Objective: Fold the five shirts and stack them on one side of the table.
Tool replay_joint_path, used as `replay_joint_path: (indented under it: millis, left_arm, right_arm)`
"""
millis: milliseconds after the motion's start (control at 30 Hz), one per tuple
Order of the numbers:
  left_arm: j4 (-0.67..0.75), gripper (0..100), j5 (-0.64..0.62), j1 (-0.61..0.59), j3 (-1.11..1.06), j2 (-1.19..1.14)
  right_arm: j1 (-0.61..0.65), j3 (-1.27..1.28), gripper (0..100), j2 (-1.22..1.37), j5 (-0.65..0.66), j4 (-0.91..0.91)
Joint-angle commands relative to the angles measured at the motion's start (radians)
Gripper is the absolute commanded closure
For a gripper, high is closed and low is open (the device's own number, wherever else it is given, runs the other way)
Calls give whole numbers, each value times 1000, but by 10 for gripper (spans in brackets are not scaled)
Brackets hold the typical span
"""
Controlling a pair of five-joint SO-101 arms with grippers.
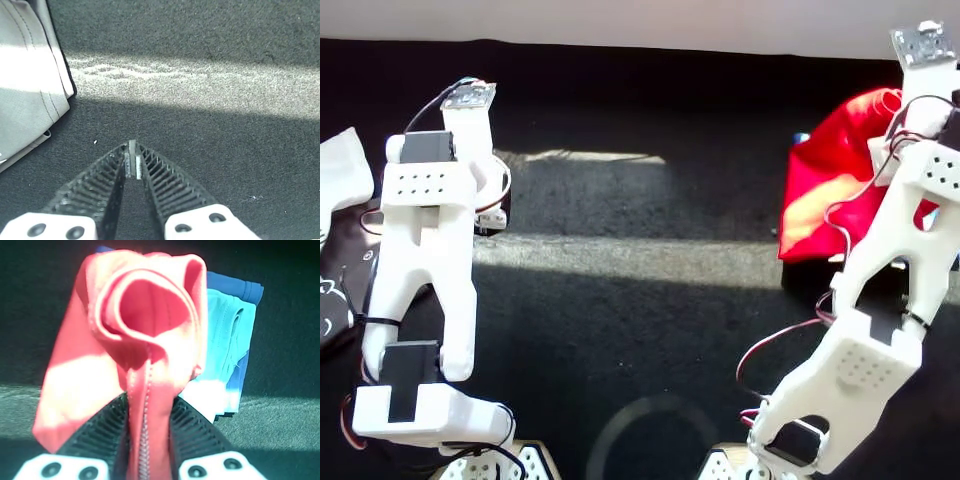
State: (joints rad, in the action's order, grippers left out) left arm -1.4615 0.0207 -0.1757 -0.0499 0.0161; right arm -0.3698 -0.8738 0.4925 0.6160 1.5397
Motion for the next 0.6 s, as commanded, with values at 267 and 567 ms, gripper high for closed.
replay_joint_path:
  millis: [267,567]
  left_arm:
    - [-8,987,8,-5,5,44]
    - [-8,987,8,-5,5,44]
  right_arm:
    - [-90,-216,992,315,51,-272]
    - [-130,-317,992,433,49,-291]
